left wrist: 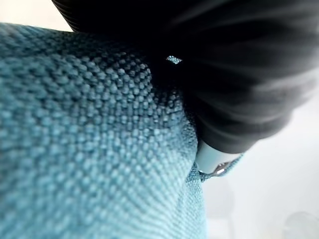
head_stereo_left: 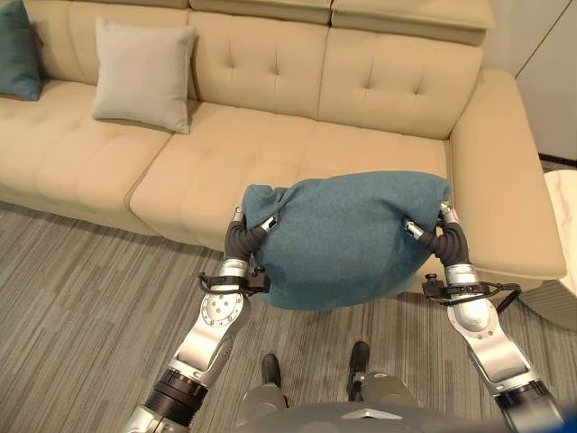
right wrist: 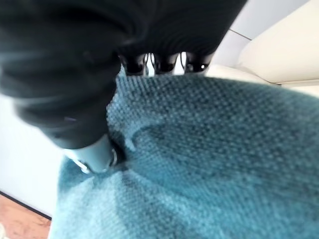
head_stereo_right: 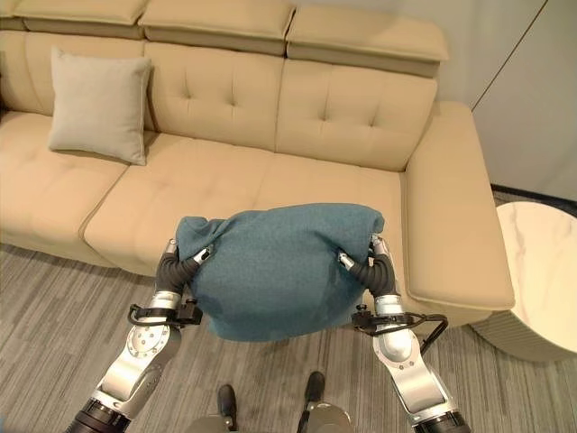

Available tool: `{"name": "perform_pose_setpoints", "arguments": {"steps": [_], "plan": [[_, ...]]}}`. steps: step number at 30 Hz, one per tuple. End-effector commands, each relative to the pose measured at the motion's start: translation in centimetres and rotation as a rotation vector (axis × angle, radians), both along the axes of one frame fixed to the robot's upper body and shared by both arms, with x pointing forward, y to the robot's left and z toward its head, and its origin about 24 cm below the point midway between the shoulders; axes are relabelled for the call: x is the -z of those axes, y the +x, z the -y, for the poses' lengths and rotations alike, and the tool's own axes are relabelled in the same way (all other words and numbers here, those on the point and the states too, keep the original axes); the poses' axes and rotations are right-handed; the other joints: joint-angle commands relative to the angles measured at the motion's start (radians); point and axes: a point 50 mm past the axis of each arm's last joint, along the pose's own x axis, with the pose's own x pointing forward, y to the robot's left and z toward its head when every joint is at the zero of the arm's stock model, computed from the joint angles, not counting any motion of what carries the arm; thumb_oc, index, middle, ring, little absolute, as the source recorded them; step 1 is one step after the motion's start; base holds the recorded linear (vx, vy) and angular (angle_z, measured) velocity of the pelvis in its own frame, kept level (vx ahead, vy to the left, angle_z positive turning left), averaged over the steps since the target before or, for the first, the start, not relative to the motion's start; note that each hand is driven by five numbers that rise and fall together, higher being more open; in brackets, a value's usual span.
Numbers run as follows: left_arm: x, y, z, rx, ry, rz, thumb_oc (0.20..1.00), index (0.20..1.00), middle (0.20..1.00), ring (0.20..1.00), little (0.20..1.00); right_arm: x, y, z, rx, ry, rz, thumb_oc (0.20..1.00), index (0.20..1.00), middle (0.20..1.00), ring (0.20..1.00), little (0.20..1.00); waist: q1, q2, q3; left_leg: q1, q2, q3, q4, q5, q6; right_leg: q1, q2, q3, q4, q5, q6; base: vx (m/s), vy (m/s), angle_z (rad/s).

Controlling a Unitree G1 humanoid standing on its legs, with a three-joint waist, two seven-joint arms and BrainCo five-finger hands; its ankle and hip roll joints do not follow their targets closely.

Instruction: Pick up all the scattered cushions and arrange them neatly on the sofa.

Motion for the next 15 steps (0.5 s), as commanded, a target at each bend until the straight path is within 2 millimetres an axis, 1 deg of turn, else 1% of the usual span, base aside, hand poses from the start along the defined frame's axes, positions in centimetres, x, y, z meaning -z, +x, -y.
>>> {"name": "perform_pose_setpoints", "arguments": {"steps": [1,2,3,4,5,7,9,10,11,13,14,15], "plan": [[-2.5,0.4,-0.3,0.005,-0.047,0.139,0.200,0.200,0.200,0.200,0.200,-4.0,0.1,1.3,0.025,0.027,0.215,0.200,0.200,0.200,0.200,0.200,0.011,-0.027,-0.046,-0.073,-0.010,-0.053,0.104,-0.032,-0.019,0.071,0.005,0.037,0.030,-0.140,0.031,0.17,0.047,-0.07],[-2.2,0.3,-0.2,0.008,-0.049,0.125,0.200,0.200,0.200,0.200,0.200,-3.9,0.2,1.5,0.034,0.032,0.208,0.200,0.200,0.200,0.200,0.200,0.019,-0.034,-0.054,-0.085,-0.030,-0.062,0.059,-0.025,-0.009,0.085,0.003,0.043,0.021,-0.137,0.039,0.21,0.098,-0.04],[-2.1,0.4,-0.1,0.015,-0.047,0.116,0.200,0.200,0.200,0.200,0.200,-4.0,0.3,1.6,0.045,0.042,0.211,0.200,0.200,0.200,0.200,0.200,0.028,-0.044,-0.049,-0.132,-0.052,-0.067,0.057,-0.009,-0.005,0.096,0.006,0.054,0.017,-0.137,0.044,0.15,0.079,-0.10],[-2.2,0.4,-0.1,0.015,-0.046,0.117,0.200,0.200,0.200,0.200,0.200,-4.0,0.4,1.6,0.045,0.042,0.211,0.200,0.200,0.200,0.200,0.200,0.029,-0.045,-0.049,-0.134,-0.052,-0.067,0.059,-0.010,-0.004,0.095,0.005,0.055,0.017,-0.138,0.044,0.13,0.123,-0.12],[-2.1,0.4,-0.1,0.015,-0.048,0.114,0.200,0.200,0.200,0.200,0.200,-4.1,0.4,1.5,0.039,0.061,0.211,0.200,0.200,0.200,0.200,0.200,0.037,-0.046,-0.049,-0.143,-0.062,-0.075,0.060,-0.011,-0.002,0.097,0.011,0.070,0.018,-0.140,0.048,0.14,0.115,-0.17],[-1.9,0.1,0.1,0.032,-0.043,0.108,0.200,0.200,0.200,0.200,0.200,-4.1,0.5,1.0,0.021,0.075,0.212,0.200,0.200,0.200,0.200,0.200,0.046,-0.050,-0.056,-0.117,-0.078,-0.090,0.052,-0.032,0.008,0.108,0.009,0.084,0.022,-0.144,0.057,0.20,0.156,-0.21],[-1.9,0.0,0.1,0.041,-0.035,0.106,0.200,0.200,0.200,0.200,0.200,-4.2,0.6,0.7,0.007,0.088,0.216,0.200,0.200,0.200,0.200,0.200,0.052,-0.053,-0.058,-0.102,-0.088,-0.085,0.054,-0.048,0.019,0.116,-0.002,0.096,0.032,-0.148,0.072,0.19,0.204,-0.34],[-2.1,-0.1,0.2,0.051,-0.028,0.113,0.200,0.200,0.200,0.200,0.200,-4.4,0.8,0.2,-0.014,0.117,0.224,0.200,0.200,0.200,0.200,0.200,0.060,-0.055,-0.060,-0.078,-0.100,-0.074,0.052,-0.066,0.037,0.112,-0.018,0.120,0.062,-0.146,0.084,0.19,0.281,-0.31],[-2.2,-0.1,0.1,0.050,-0.027,0.118,0.200,0.200,0.200,0.200,0.200,-4.5,0.8,0.0,-0.023,0.132,0.227,0.200,0.200,0.200,0.200,0.200,0.068,-0.054,-0.057,-0.061,-0.105,-0.058,0.044,-0.075,0.049,0.101,-0.032,0.127,0.094,-0.144,0.096,0.17,0.318,-0.53],[-2.4,-0.1,0.0,0.060,-0.021,0.126,0.200,0.200,0.200,0.200,0.200,-4.7,1.0,-0.5,-0.039,0.152,0.237,0.200,0.200,0.200,0.200,0.200,0.080,-0.043,-0.056,-0.035,-0.122,-0.046,0.031,-0.089,0.079,0.059,-0.068,0.136,0.209,-0.133,0.118,0.12,0.257,-0.84],[-2.4,-0.2,0.0,0.060,-0.017,0.129,0.200,0.200,0.200,0.200,0.200,-4.7,1.1,-0.6,-0.047,0.151,0.235,0.200,0.200,0.200,0.200,0.200,0.078,-0.041,-0.052,-0.021,-0.126,-0.042,0.025,-0.091,0.090,0.034,-0.078,0.150,0.272,-0.111,0.130,0.17,0.262,-0.62],[-2.4,-0.2,-0.2,0.052,-0.009,0.133,0.200,0.200,0.200,0.200,0.200,-4.7,1.0,-0.8,-0.054,0.161,0.240,0.200,0.200,0.200,0.200,0.200,0.068,-0.028,-0.046,0.006,-0.141,-0.047,0.009,-0.102,0.112,-0.017,-0.082,0.183,0.365,-0.075,0.141,0.26,0.252,-0.53]]}}
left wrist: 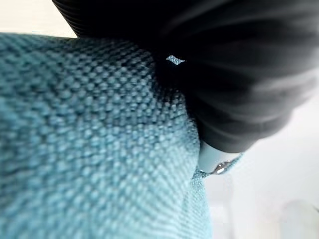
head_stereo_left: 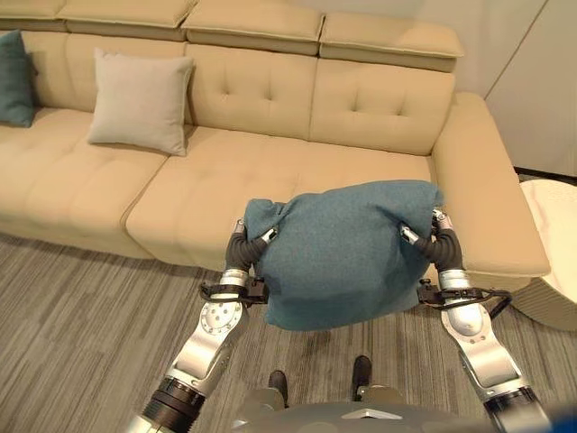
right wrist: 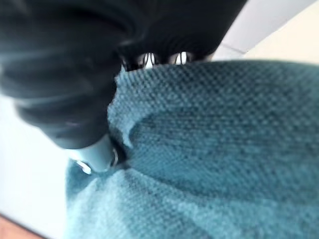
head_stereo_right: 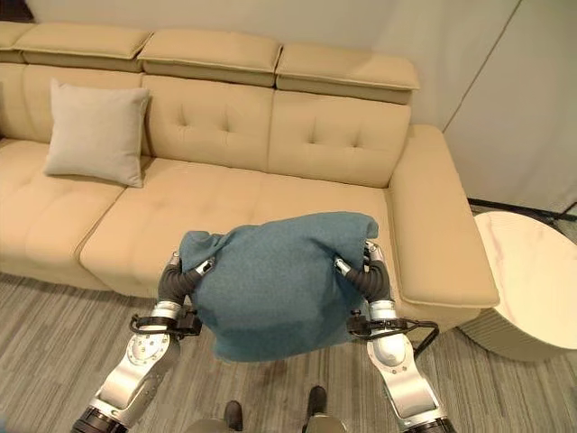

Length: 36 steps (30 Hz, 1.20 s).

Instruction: Pick up all the scattered cushions and arrange them neatly on the sofa.

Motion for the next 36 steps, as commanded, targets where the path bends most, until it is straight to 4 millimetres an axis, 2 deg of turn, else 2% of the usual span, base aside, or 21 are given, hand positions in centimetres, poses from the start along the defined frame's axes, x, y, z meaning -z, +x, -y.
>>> {"name": "perform_pose_setpoints", "arguments": {"steps": [1,4,8,10,12,13,15,16,18,20,21,22,25,26,28,30,31,32,34,36], "plan": [[-3.9,0.3,0.2,0.037,-0.042,0.221,0.200,0.200,0.200,0.200,0.200,-5.4,1.0,-0.1,-0.049,0.075,0.278,0.200,0.200,0.200,0.200,0.200,-0.005,0.040,-0.007,0.006,0.030,-0.095,-0.002,-0.019,-0.025,0.054,0.077,0.015,0.228,-0.177,0.015,0.28,0.212,-0.22],[-3.7,0.2,0.1,0.035,-0.049,0.213,0.200,0.200,0.200,0.200,0.200,-5.5,1.0,-0.1,-0.058,0.075,0.279,0.200,0.200,0.200,0.200,0.200,-0.011,0.048,-0.007,0.025,0.022,-0.098,-0.014,-0.027,-0.020,0.035,0.093,0.024,0.176,-0.181,0.006,0.15,0.048,-0.04],[-3.7,0.4,0.4,0.046,-0.061,0.213,0.200,0.200,0.200,0.200,0.200,-5.4,1.0,0.3,-0.053,0.068,0.272,0.200,0.200,0.200,0.200,0.200,-0.045,0.044,0.003,0.079,0.000,-0.145,-0.029,-0.053,-0.023,-0.037,0.154,0.068,0.087,-0.143,0.001,0.22,-0.042,0.21],[-3.8,0.5,0.6,0.064,-0.063,0.219,0.200,0.200,0.200,0.200,0.200,-5.4,0.9,0.5,-0.045,0.059,0.273,0.200,0.200,0.200,0.200,0.200,-0.049,0.037,-0.003,0.086,-0.005,-0.157,-0.020,-0.069,-0.034,-0.008,0.150,0.064,0.051,-0.144,-0.006,0.16,-0.114,0.44],[-3.7,0.5,0.9,0.068,-0.085,0.215,0.200,0.200,0.200,0.200,0.200,-5.1,0.7,1.1,-0.015,0.046,0.265,0.200,0.200,0.200,0.200,0.200,-0.059,0.031,-0.016,0.084,-0.001,-0.164,0.007,-0.081,-0.063,0.034,0.160,0.065,0.018,-0.152,-0.025,0.20,-0.192,0.96],[-3.6,0.4,1.2,0.079,-0.100,0.208,0.200,0.200,0.200,0.200,0.200,-5.2,0.4,1.6,0.003,0.030,0.268,0.200,0.200,0.200,0.200,0.200,-0.068,0.023,-0.022,0.064,0.011,-0.155,0.082,-0.080,-0.089,0.081,0.159,0.041,-0.018,-0.156,-0.038,0.22,-0.251,1.01],[-3.5,0.4,1.3,0.079,-0.112,0.199,0.200,0.200,0.200,0.200,0.200,-5.2,0.2,2.0,0.016,0.023,0.268,0.200,0.200,0.200,0.200,0.200,-0.073,0.013,-0.014,0.001,0.034,-0.144,0.234,-0.049,-0.118,0.122,0.160,0.025,-0.038,-0.162,-0.058,0.14,-0.184,0.90],[-3.5,0.4,1.3,0.080,-0.112,0.199,0.200,0.200,0.200,0.200,0.200,-5.2,0.2,2.0,0.016,0.023,0.268,0.200,0.200,0.200,0.200,0.200,-0.077,0.016,-0.015,-0.009,0.036,-0.148,0.249,-0.056,-0.119,0.121,0.162,0.021,-0.040,-0.161,-0.059,0.06,-0.111,0.79],[-3.4,0.3,1.4,0.083,-0.122,0.191,0.200,0.200,0.200,0.200,0.200,-5.1,0.1,2.3,0.025,0.027,0.257,0.200,0.200,0.200,0.200,0.200,-0.073,0.008,-0.002,-0.081,0.061,-0.118,0.355,-0.031,-0.121,0.158,0.159,0.011,-0.061,-0.178,-0.076,0.07,-0.106,0.44],[-3.2,0.3,1.4,0.090,-0.113,0.179,0.200,0.200,0.200,0.200,0.200,-5.0,0.2,2.3,0.026,0.034,0.253,0.200,0.200,0.200,0.200,0.200,-0.065,0.001,-0.006,-0.110,0.060,-0.099,0.312,-0.060,-0.100,0.174,0.154,0.003,-0.074,-0.188,-0.075,0.20,-0.073,0.01],[-3.0,0.3,1.4,0.095,-0.092,0.170,0.200,0.200,0.200,0.200,0.200,-5.0,0.2,2.3,0.022,0.038,0.249,0.200,0.200,0.200,0.200,0.200,-0.055,0.001,-0.013,-0.144,0.043,-0.092,0.210,-0.038,-0.087,0.198,0.163,0.004,-0.087,-0.203,-0.071,0.24,-0.036,-0.02],[-3.0,0.3,1.4,0.095,-0.092,0.170,0.200,0.200,0.200,0.200,0.200,-5.0,0.2,2.3,0.022,0.038,0.249,0.200,0.200,0.200,0.200,0.200,-0.055,0.000,-0.014,-0.142,0.041,-0.092,0.205,-0.036,-0.087,0.199,0.162,0.004,-0.087,-0.203,-0.071,0.23,-0.015,-0.07],[-3.3,0.4,1.4,0.091,-0.086,0.180,0.200,0.200,0.200,0.200,0.200,-5.0,0.5,2.1,0.021,0.061,0.246,0.200,0.200,0.200,0.200,0.200,-0.031,0.011,-0.012,-0.198,0.025,-0.100,0.135,0.034,-0.091,0.235,0.189,0.033,-0.089,-0.231,-0.079,0.21,0.042,-0.23],[-3.0,0.1,1.2,0.092,-0.085,0.170,0.200,0.200,0.200,0.200,0.200,-5.0,0.5,1.8,0.005,0.055,0.248,0.200,0.200,0.200,0.200,0.200,-0.024,0.020,-0.025,-0.151,0.014,-0.116,0.081,0.036,-0.084,0.243,0.193,0.044,-0.076,-0.244,-0.078,0.40,0.164,-0.38],[-2.9,-0.1,1.0,0.088,-0.082,0.164,0.200,0.200,0.200,0.200,0.200,-4.9,0.6,1.3,-0.014,0.064,0.246,0.200,0.200,0.200,0.200,0.200,-0.015,0.027,-0.038,-0.087,0.005,-0.111,0.025,0.032,-0.068,0.244,0.185,0.051,-0.025,-0.258,-0.065,0.31,0.183,-1.16],[-3.3,-0.2,0.3,0.072,-0.051,0.185,0.200,0.200,0.200,0.200,0.200,-5.4,1.0,0.1,-0.062,0.077,0.264,0.200,0.200,0.200,0.200,0.200,0.000,0.048,-0.030,-0.021,0.012,-0.076,-0.011,0.013,-0.035,0.162,0.148,0.028,0.183,-0.250,-0.017,0.19,0.161,-1.09],[-3.4,-0.1,0.3,0.070,-0.048,0.192,0.200,0.200,0.200,0.200,0.200,-5.3,1.1,-0.2,-0.075,0.088,0.262,0.200,0.200,0.200,0.200,0.200,0.003,0.050,-0.026,-0.011,0.015,-0.065,-0.017,0.008,-0.031,0.128,0.132,0.015,0.235,-0.233,-0.004,0.26,0.043,-0.77],[-3.8,-0.1,0.3,0.071,-0.054,0.211,0.200,0.200,0.200,0.200,0.200,-5.7,1.5,-1.1,-0.115,0.106,0.273,0.200,0.200,0.200,0.200,0.200,0.008,0.066,-0.027,0.035,0.020,-0.031,-0.045,-0.018,-0.029,0.093,0.059,-0.078,0.152,-0.215,0.004,0.30,-0.067,-0.76],[-3.9,0.0,0.3,0.069,-0.068,0.217,0.200,0.200,0.200,0.200,0.200,-6.6,1.8,-1.3,-0.131,0.107,0.308,0.200,0.200,0.200,0.200,0.200,0.001,0.082,-0.016,0.081,0.032,-0.021,-0.051,-0.046,-0.037,0.030,0.020,-0.107,0.040,-0.136,0.019,0.32,-0.175,-0.30],[-4.1,0.2,0.3,0.073,-0.067,0.230,0.200,0.200,0.200,0.200,0.200,-6.8,1.8,-1.3,-0.137,0.101,0.314,0.200,0.200,0.200,0.200,0.200,-0.007,0.083,-0.002,0.104,0.035,-0.023,-0.040,-0.065,-0.045,0.015,0.007,-0.131,0.016,-0.118,0.025,0.22,-0.201,-0.22]]}}
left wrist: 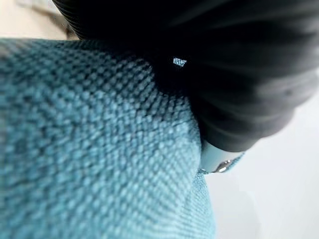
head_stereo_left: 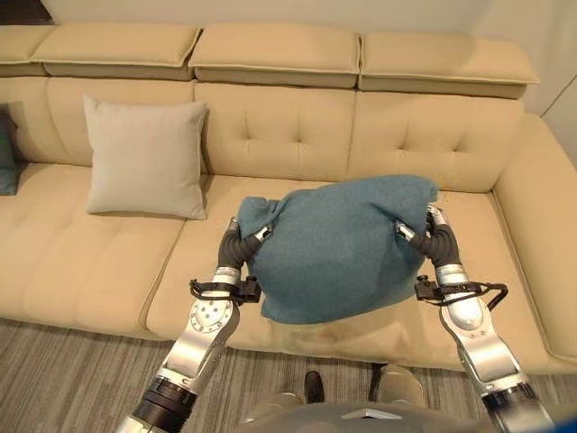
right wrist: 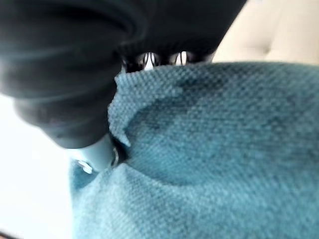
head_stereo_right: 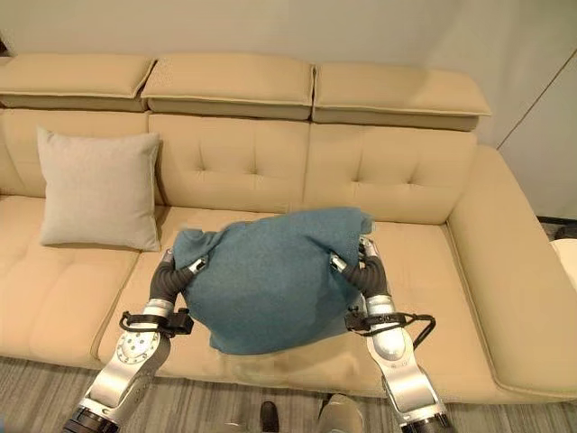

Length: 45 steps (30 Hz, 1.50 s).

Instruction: Pick up all the scattered cushions and arrange them neatly on the sofa.

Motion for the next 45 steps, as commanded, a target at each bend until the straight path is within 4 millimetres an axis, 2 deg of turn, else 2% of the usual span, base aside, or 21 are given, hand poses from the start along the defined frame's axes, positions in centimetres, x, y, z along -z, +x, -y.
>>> {"name": "perform_pose_setpoints", "arguments": {"steps": [1,5,6,7,9,11,14,17,19,25,27,33,37,38,40,41,45], "plan": [[-3.6,0.0,1.6,0.074,-0.083,0.212,0.200,0.200,0.200,0.200,0.200,-5.5,0.7,-0.6,-0.054,0.087,0.283,0.200,0.200,0.200,0.200,0.200,-0.020,-0.033,-0.023,0.028,0.098,-0.035,0.093,-0.121,-0.076,0.155,0.027,-0.017,-0.221,0.111,-0.001,0.22,-0.258,-0.22],[-3.5,0.0,2.1,0.082,-0.121,0.209,0.200,0.200,0.200,0.200,0.200,-5.4,0.4,0.3,-0.017,0.069,0.283,0.200,0.200,0.200,0.200,0.200,-0.033,-0.040,-0.037,0.025,0.138,-0.050,0.122,-0.119,-0.123,0.197,0.054,-0.024,-0.245,0.099,-0.020,0.16,-0.292,0.29],[-3.5,0.1,2.4,0.089,-0.131,0.204,0.200,0.200,0.200,0.200,0.200,-5.2,0.2,0.8,0.004,0.064,0.277,0.200,0.200,0.200,0.200,0.200,-0.040,-0.044,-0.036,-0.003,0.162,-0.053,0.176,-0.103,-0.144,0.232,0.072,-0.033,-0.272,0.084,-0.039,0.08,-0.244,0.36],[-3.5,0.2,2.4,0.089,-0.131,0.204,0.200,0.200,0.200,0.200,0.200,-5.2,0.2,0.9,0.004,0.064,0.277,0.200,0.200,0.200,0.200,0.200,-0.045,-0.042,-0.036,-0.009,0.165,-0.059,0.186,-0.108,-0.146,0.235,0.074,-0.040,-0.276,0.085,-0.041,0.05,-0.282,0.50],[-3.7,0.4,2.6,0.093,-0.136,0.209,0.200,0.200,0.200,0.200,0.200,-5.1,0.1,1.7,0.032,0.042,0.268,0.200,0.200,0.200,0.200,0.200,-0.049,-0.047,-0.018,-0.096,0.198,-0.070,0.343,-0.059,-0.168,0.271,0.096,-0.049,-0.299,0.060,-0.077,0.03,-0.248,0.51],[-3.7,0.5,2.6,0.083,-0.139,0.207,0.200,0.200,0.200,0.200,0.200,-4.7,0.0,1.8,0.039,0.044,0.247,0.200,0.200,0.200,0.200,0.200,-0.047,-0.046,-0.010,-0.122,0.201,-0.084,0.369,-0.050,-0.167,0.290,0.106,-0.050,-0.313,0.048,-0.088,0.04,-0.164,0.23],[-3.6,0.5,2.5,0.072,-0.132,0.199,0.200,0.200,0.200,0.200,0.200,-4.4,-0.1,2.1,0.048,0.040,0.227,0.200,0.200,0.200,0.200,0.200,-0.052,-0.048,-0.014,-0.141,0.201,-0.066,0.305,-0.059,-0.156,0.314,0.109,-0.056,-0.342,0.042,-0.083,0.07,-0.060,-0.01],[-3.8,1.0,2.6,0.063,-0.134,0.204,0.200,0.200,0.200,0.200,0.200,-4.2,-0.1,2.3,0.064,0.041,0.218,0.200,0.200,0.200,0.200,0.200,-0.051,-0.037,-0.007,-0.170,0.207,-0.038,0.196,0.017,-0.167,0.339,0.125,-0.056,-0.362,0.035,-0.079,0.08,0.001,0.07],[-3.9,1.2,2.8,0.057,-0.134,0.210,0.200,0.200,0.200,0.200,0.200,-4.0,0.0,2.2,0.066,0.037,0.214,0.200,0.200,0.200,0.200,0.200,-0.053,-0.030,-0.006,-0.160,0.215,-0.030,0.169,0.031,-0.174,0.349,0.130,-0.056,-0.374,0.032,-0.077,0.08,0.030,-0.15],[-4.1,1.8,3.3,0.048,-0.079,0.224,0.200,0.200,0.200,0.200,0.200,-4.0,0.4,1.7,0.064,0.001,0.221,0.200,0.200,0.200,0.200,0.200,-0.060,-0.011,-0.034,-0.070,0.201,-0.009,0.065,0.033,-0.168,0.363,0.135,-0.037,-0.392,0.039,-0.065,0.13,0.062,-0.10],[-4.6,2.4,3.4,0.033,-0.042,0.249,0.200,0.200,0.200,0.200,0.200,-4.6,1.0,0.8,0.053,0.003,0.253,0.200,0.200,0.200,0.200,0.200,-0.062,-0.005,-0.045,-0.023,0.192,0.008,0.027,0.025,-0.160,0.363,0.132,-0.018,-0.392,0.041,-0.054,0.17,0.125,-0.01],[-5.6,3.9,3.9,-0.003,-0.019,0.283,0.200,0.200,0.200,0.200,0.200,-5.6,2.3,-0.7,0.047,0.008,0.303,0.200,0.200,0.200,0.200,0.200,-0.058,-0.008,-0.050,0.009,0.184,0.031,0.000,0.007,-0.148,0.357,0.127,0.002,-0.392,0.046,-0.038,0.09,0.054,-0.13],[-7.4,5.9,5.2,-0.014,0.029,0.345,0.200,0.200,0.200,0.200,0.200,-7.0,3.8,-1.9,0.057,0.009,0.366,0.200,0.200,0.200,0.200,0.200,-0.059,-0.006,-0.025,-0.013,0.178,0.026,-0.008,0.009,-0.142,0.325,0.126,0.009,-0.392,0.056,-0.033,-0.06,0.019,-0.08],[-9.5,7.6,6.8,0.004,0.061,0.407,0.200,0.200,0.200,0.200,0.200,-8.7,5.2,-3.1,0.049,-0.022,0.431,0.200,0.200,0.200,0.200,0.200,-0.059,-0.002,-0.001,-0.057,0.175,0.019,-0.017,0.019,-0.140,0.273,0.124,0.012,-0.392,0.072,-0.029,-0.22,0.023,-0.05],[-11.2,8.7,7.8,0.013,0.084,0.461,0.200,0.200,0.200,0.200,0.200,-10.2,6.2,-3.8,0.049,-0.043,0.479,0.200,0.200,0.200,0.200,0.200,-0.059,0.002,0.018,-0.098,0.173,0.010,-0.020,0.030,-0.141,0.228,0.120,0.013,-0.392,0.086,-0.027,-0.17,0.021,-0.03],[-11.3,8.8,7.9,0.013,0.083,0.464,0.200,0.200,0.200,0.200,0.200,-10.3,6.2,-3.8,0.049,-0.043,0.482,0.200,0.200,0.200,0.200,0.200,-0.059,0.002,0.018,-0.102,0.173,0.009,-0.020,0.031,-0.140,0.225,0.120,0.013,-0.392,0.086,-0.027,-0.09,0.016,0.01],[-15.8,10.7,8.7,-0.004,0.198,0.603,0.200,0.200,0.200,0.200,0.200,-13.3,8.1,-4.1,0.078,-0.087,0.561,0.200,0.200,0.200,0.200,0.200,-0.059,0.009,0.051,-0.193,0.168,-0.008,-0.020,0.060,-0.147,0.132,0.113,0.011,-0.392,0.119,-0.025,-0.11,0.024,0.04]]}}
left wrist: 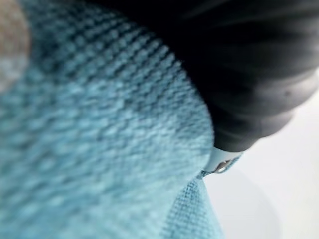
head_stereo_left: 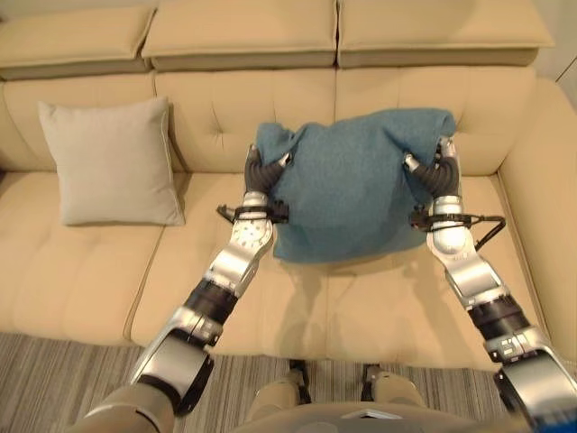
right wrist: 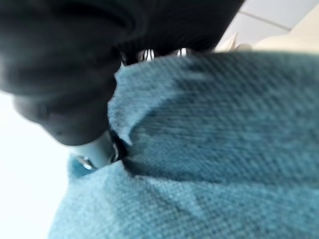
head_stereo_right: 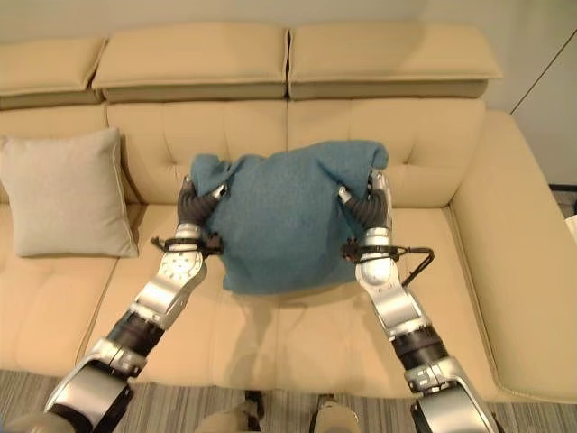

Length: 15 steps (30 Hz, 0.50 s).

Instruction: Pick up all the scattered cushions and arrange them neatly on the sofa.

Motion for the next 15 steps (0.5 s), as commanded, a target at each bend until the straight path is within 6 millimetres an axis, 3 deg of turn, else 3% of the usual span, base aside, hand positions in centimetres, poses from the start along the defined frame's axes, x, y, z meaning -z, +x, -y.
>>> {"name": "perform_pose_setpoints", "arguments": {"steps": [1,3,4,5,10,15], "plan": [[-9.3,0.6,4.4,0.140,0.087,0.381,0.200,0.200,0.200,0.200,0.200,-8.0,0.3,-4.2,-0.161,-0.033,0.338,0.200,0.200,0.200,0.200,0.200,0.012,-0.026,0.038,0.014,0.008,-0.035,0.005,-0.094,-0.071,-0.008,-0.029,0.016,0.005,-0.067,0.093,-0.08,0.016,-0.01],[-11.2,1.2,4.6,0.126,0.124,0.432,0.200,0.200,0.200,0.200,0.200,-9.2,1.2,-4.1,-0.143,-0.055,0.354,0.200,0.200,0.200,0.200,0.200,0.013,-0.026,0.040,-0.024,0.007,-0.037,0.005,-0.082,-0.074,-0.043,-0.034,0.015,0.005,-0.057,0.094,-0.05,0.019,0.02],[-13.5,2.0,4.9,0.102,0.176,0.475,0.200,0.200,0.200,0.200,0.200,-11.1,2.3,-4.1,-0.116,-0.078,0.382,0.200,0.200,0.200,0.200,0.200,0.014,-0.027,0.039,-0.069,0.006,-0.042,0.005,-0.071,-0.082,-0.080,-0.039,0.013,0.005,-0.048,0.099,-0.03,0.022,0.00],[-14.0,2.3,5.0,0.096,0.186,0.481,0.200,0.200,0.200,0.200,0.200,-11.5,2.5,-4.2,-0.113,-0.076,0.386,0.200,0.200,0.200,0.200,0.200,0.014,-0.027,0.041,-0.084,0.005,-0.044,0.005,-0.066,-0.084,-0.092,-0.040,0.014,0.005,-0.045,0.100,0.00,0.000,0.00],[-16.3,3.1,5.0,0.060,0.259,0.514,0.200,0.200,0.200,0.200,0.200,-13.8,3.5,-4.2,-0.083,-0.113,0.419,0.200,0.200,0.200,0.200,0.200,0.013,-0.024,0.043,-0.148,-0.001,-0.050,0.005,-0.051,-0.094,-0.151,-0.051,0.010,0.008,-0.032,0.105,0.00,0.005,0.02],[-16.8,3.4,5.1,0.043,0.273,0.510,0.200,0.200,0.200,0.200,0.200,-15.2,4.0,-4.1,-0.058,-0.155,0.435,0.200,0.200,0.200,0.200,0.200,0.014,-0.026,0.049,-0.200,-0.009,-0.053,0.005,-0.042,-0.101,-0.200,-0.058,0.010,0.009,-0.020,0.111,0.01,0.006,0.08]]}}
